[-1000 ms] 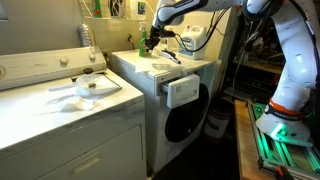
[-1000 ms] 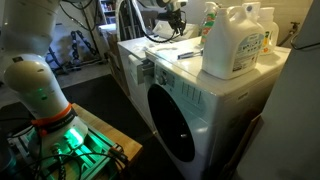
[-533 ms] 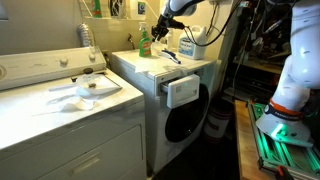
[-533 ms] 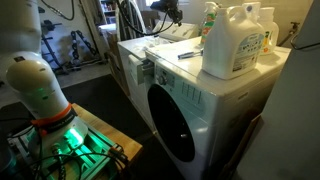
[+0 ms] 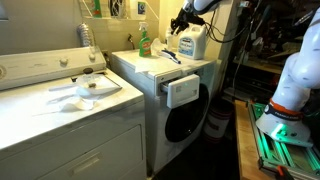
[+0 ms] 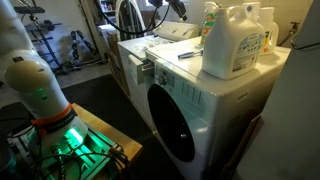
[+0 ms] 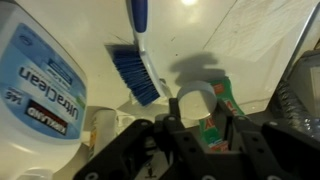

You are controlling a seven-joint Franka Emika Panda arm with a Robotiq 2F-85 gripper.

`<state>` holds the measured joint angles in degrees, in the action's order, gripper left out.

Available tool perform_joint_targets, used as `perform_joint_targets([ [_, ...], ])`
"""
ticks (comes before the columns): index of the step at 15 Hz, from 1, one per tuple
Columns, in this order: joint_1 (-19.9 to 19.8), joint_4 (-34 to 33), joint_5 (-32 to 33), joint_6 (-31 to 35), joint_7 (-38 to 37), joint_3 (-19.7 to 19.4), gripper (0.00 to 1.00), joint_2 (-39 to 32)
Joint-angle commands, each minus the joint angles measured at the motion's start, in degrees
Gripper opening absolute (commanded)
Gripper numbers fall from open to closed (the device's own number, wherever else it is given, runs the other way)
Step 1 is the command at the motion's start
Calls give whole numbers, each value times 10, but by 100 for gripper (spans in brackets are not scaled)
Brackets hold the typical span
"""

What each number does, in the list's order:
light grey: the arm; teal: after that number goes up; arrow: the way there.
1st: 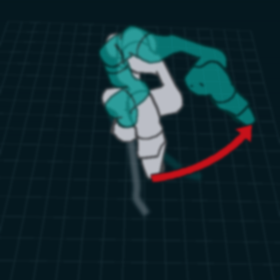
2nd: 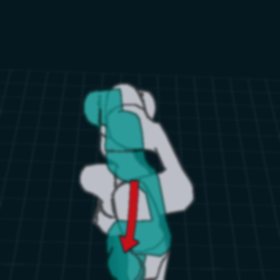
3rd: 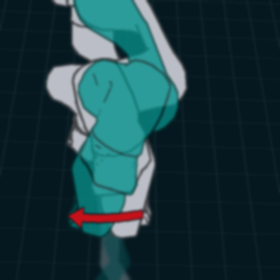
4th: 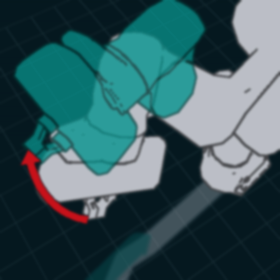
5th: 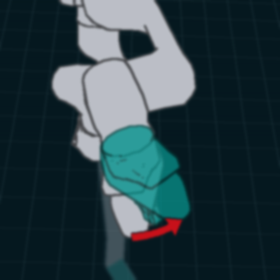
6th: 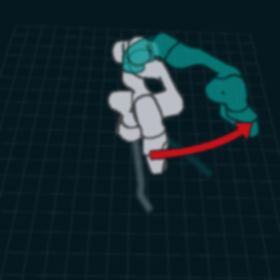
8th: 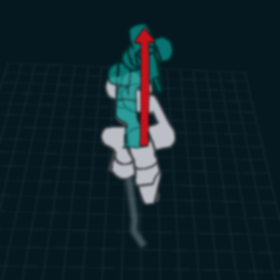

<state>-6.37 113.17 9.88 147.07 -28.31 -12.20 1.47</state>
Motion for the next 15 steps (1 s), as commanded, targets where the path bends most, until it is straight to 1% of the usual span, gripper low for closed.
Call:
perform_joint_targets([
  [1, -38, 82, 65, -13, -83, 12, 13, 108],
  [3, -58, 96, 56, -30, -83, 21, 13, 147],
  [4, -56, 53, 36, -10, -54, 23, 38, 89],
  [7, -71, 74, 33, -24, -55, 30, 38, 132],
  [10, -72, 82, 33, -24, -58, 33, 38, 136],
  [11, -71, 83, 33, -24, -58, 33, 13, 135],
  [12, -89, 77, 65, -22, -90, 43, 13, 130],
  [14, -130, 48, 123, -66, -159, 59, 13, 127],
  [15, -139, 37, 140, -92, -176, 61, 13, 128],
])
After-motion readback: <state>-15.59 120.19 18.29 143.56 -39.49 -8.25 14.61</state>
